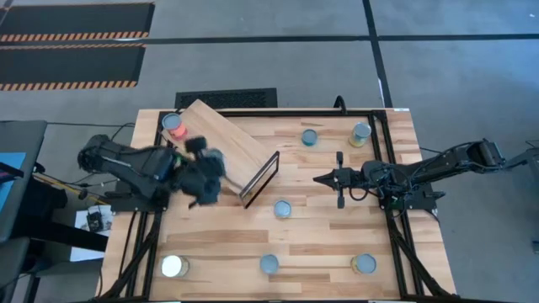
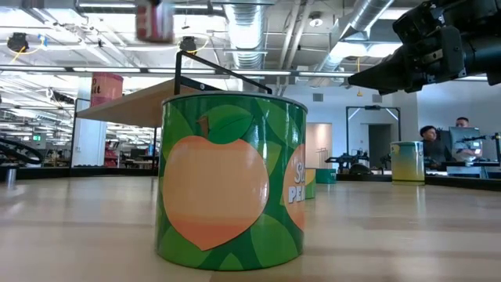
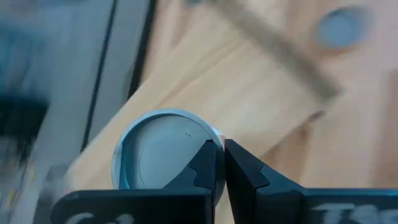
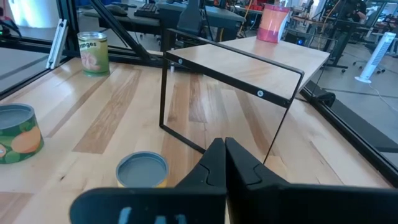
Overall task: Pick and place cans onto a shelf
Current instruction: Put the canned tomatoes on the shelf
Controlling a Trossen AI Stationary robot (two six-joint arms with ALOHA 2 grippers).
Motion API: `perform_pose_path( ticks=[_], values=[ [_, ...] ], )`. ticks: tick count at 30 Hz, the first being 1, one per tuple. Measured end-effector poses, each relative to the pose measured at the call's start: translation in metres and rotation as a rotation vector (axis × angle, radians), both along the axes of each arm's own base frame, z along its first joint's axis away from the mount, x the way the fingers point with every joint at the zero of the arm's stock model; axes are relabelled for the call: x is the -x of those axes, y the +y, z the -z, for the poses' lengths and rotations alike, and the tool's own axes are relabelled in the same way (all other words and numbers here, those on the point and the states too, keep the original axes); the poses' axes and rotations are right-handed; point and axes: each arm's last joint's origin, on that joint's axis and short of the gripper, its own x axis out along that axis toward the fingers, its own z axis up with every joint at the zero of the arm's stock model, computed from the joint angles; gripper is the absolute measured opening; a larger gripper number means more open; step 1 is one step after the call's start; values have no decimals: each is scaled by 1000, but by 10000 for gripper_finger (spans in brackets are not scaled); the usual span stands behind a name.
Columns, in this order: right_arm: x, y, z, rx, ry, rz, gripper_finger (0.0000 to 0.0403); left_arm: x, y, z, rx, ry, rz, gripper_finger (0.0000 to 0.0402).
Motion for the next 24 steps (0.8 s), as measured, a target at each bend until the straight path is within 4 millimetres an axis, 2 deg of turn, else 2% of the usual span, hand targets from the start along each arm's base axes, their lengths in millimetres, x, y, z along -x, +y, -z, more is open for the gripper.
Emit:
perform_pose_path(
  ticks=[3, 7, 15, 24],
  values=[
    [0, 0, 0, 0, -1, -1, 7, 14, 26, 4, 17, 19, -124, 4],
    [0, 0, 0, 1, 1, -1, 7, 38, 56, 14, 61, -65, -231, 4],
    [0, 0, 0, 9, 1, -1, 7, 86, 96, 52, 175, -164, -385, 4],
    [0, -3, -1, -6, -11, 19, 7, 90, 122, 69, 216, -186, -443, 5]
  ],
)
